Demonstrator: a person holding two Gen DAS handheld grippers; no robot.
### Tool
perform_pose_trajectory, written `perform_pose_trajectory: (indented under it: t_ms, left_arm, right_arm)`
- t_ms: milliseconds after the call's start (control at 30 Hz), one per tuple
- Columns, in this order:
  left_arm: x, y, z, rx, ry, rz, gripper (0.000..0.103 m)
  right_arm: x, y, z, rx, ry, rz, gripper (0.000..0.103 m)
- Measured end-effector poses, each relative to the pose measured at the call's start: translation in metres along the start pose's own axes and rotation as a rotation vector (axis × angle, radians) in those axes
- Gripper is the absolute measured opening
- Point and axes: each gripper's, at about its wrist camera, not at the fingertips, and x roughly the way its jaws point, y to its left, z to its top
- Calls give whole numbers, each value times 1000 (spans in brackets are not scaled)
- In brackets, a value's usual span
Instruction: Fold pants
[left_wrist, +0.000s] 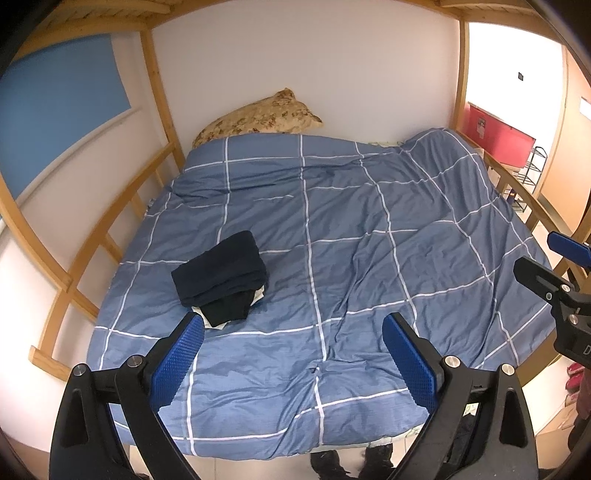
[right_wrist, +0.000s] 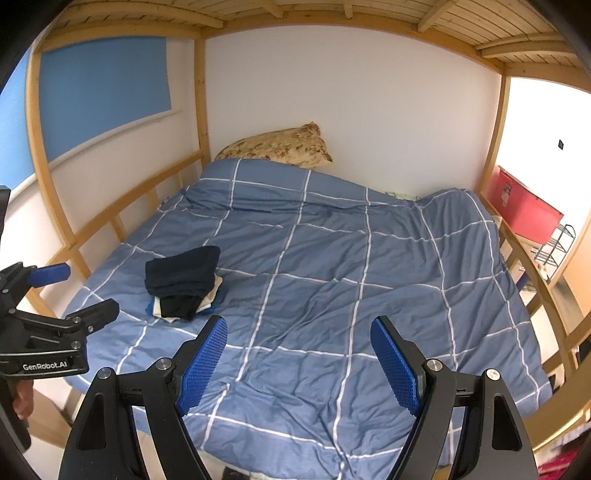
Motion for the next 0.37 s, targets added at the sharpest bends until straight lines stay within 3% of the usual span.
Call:
perform_pose_trajectory:
  t_ms: [367]
  left_arm:
    - [5,-3,8,4,-3,-5,98]
  right_arm:
    - [2,-8,2,7,-7,-4,81]
